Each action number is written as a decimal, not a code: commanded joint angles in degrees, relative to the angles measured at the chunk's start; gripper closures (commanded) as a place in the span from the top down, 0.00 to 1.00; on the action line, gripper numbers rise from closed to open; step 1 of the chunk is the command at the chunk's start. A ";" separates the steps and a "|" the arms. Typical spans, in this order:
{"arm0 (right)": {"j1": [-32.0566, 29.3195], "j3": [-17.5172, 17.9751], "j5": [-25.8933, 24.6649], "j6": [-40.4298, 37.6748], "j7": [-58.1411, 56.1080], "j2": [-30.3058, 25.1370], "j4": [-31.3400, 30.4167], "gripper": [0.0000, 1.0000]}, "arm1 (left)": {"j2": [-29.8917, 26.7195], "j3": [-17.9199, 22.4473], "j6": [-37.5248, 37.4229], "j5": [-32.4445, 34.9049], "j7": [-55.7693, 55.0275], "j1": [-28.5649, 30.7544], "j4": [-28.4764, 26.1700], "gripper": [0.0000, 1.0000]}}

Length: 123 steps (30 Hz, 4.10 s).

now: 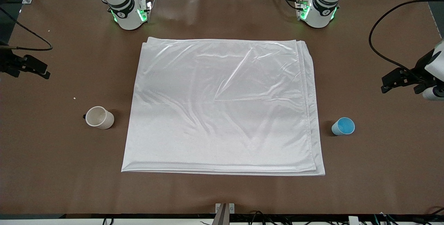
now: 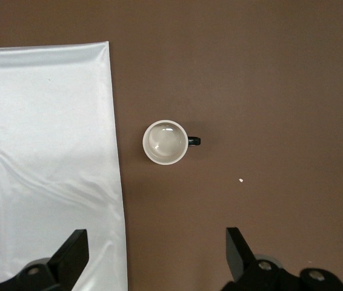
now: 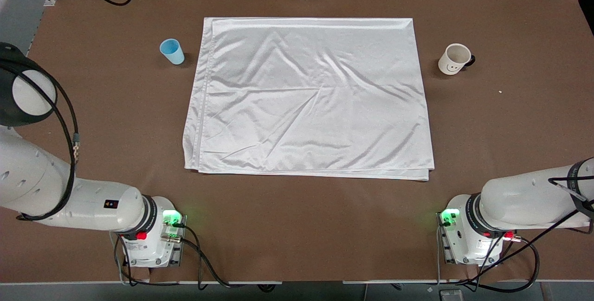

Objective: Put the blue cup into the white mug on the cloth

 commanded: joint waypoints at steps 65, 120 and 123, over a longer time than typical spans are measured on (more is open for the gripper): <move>-7.02 0.28 2.27 34.52 -67.31 1.84 -32.20 0.99 | 0.99 -0.12 24.96 4.60 0.98 2.45 -22.42 1.00; -8.87 0.46 2.35 43.40 -95.36 27.68 -20.08 1.00 | 21.47 -0.29 34.98 0.82 1.15 4.73 -18.29 1.00; -8.87 0.54 2.35 43.40 -95.28 27.68 -20.08 1.00 | 21.47 -0.29 34.98 1.00 1.94 4.99 -18.56 1.00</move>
